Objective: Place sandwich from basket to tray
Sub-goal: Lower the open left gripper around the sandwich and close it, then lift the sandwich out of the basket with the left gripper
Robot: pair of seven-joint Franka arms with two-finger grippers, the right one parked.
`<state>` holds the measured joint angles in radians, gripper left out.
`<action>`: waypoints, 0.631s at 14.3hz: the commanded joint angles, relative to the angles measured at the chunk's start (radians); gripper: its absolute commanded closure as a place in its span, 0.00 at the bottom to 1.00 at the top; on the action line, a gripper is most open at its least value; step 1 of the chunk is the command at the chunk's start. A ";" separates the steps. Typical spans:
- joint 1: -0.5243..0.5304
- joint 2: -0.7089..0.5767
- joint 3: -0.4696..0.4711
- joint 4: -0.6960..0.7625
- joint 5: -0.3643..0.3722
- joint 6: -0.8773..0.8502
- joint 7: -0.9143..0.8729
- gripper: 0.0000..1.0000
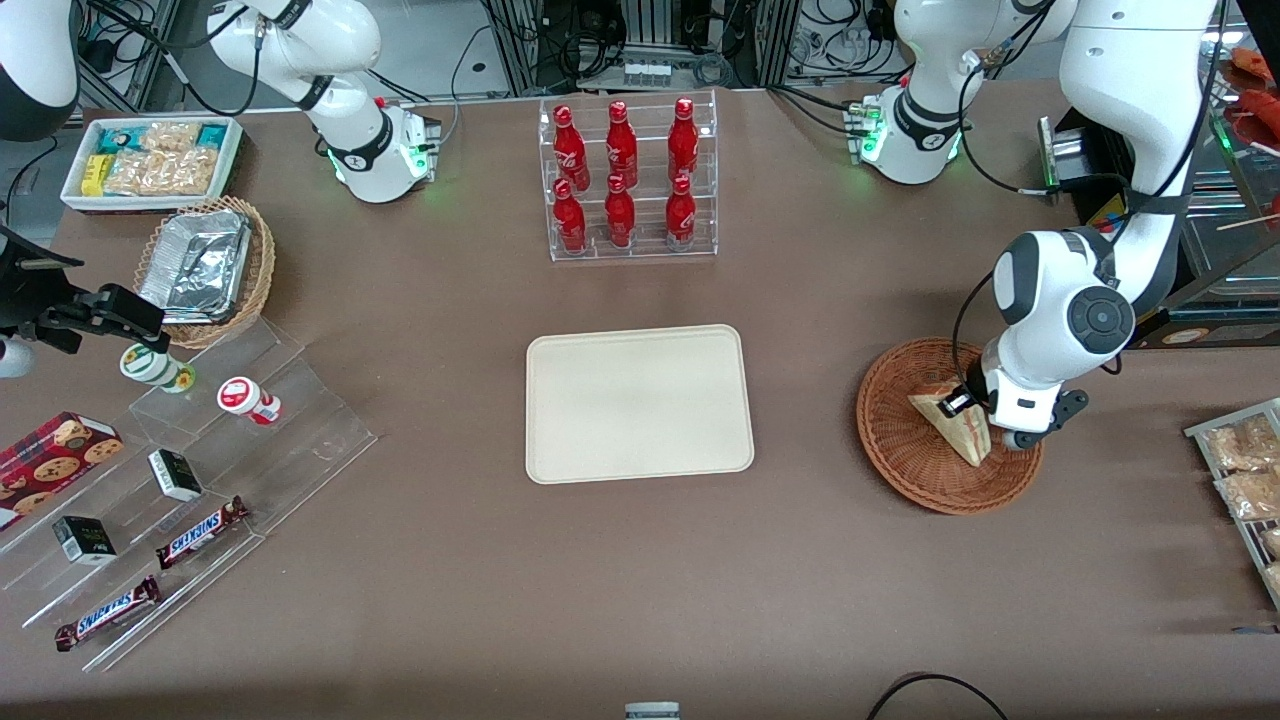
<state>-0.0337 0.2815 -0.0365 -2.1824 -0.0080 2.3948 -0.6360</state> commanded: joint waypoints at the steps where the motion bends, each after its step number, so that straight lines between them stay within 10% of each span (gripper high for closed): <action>1: -0.012 -0.048 0.006 0.013 -0.009 -0.075 0.002 1.00; 9: -0.023 -0.050 -0.134 0.228 -0.004 -0.399 0.022 1.00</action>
<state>-0.0475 0.2163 -0.1338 -2.0030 -0.0080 2.0440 -0.6232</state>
